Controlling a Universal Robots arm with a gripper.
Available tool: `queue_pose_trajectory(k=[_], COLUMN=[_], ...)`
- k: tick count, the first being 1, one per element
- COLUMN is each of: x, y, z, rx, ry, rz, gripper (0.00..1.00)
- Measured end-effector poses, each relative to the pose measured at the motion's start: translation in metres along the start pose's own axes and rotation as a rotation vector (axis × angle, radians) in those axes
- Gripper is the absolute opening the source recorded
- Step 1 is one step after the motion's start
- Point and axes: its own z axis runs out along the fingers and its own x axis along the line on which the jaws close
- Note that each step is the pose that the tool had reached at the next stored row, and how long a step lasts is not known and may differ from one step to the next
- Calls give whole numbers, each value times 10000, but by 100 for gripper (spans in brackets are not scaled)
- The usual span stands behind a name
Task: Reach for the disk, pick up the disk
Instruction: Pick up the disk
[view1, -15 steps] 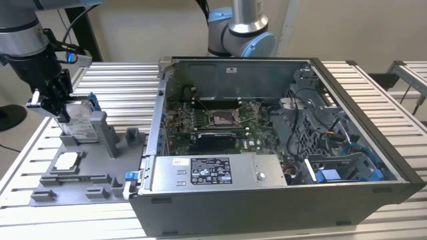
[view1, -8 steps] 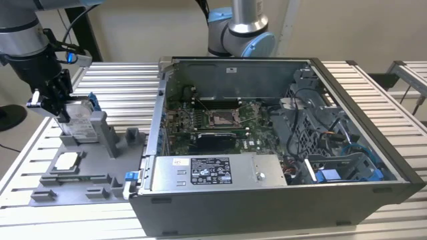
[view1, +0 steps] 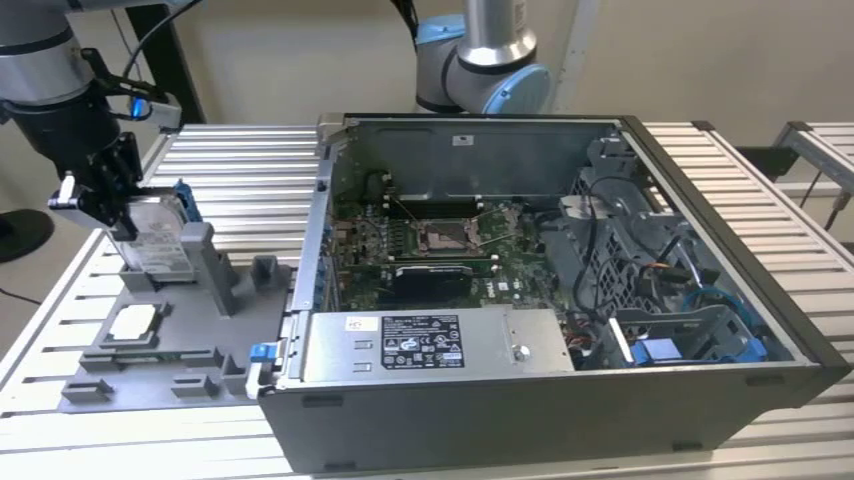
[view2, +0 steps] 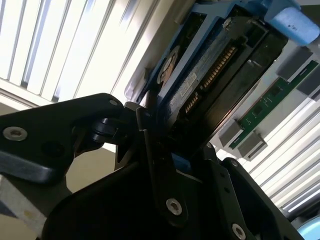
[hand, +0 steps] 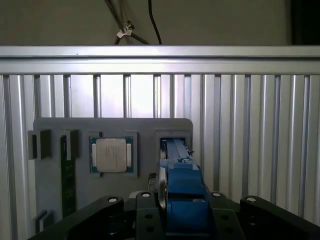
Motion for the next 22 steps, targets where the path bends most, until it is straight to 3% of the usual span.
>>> queue_pose_trajectory(k=[13,22], x=[-2,-2], y=[2,2], z=[-155,-163], rx=[0,-3], ry=[0,0], rz=[0,-10], gripper=[0,0])
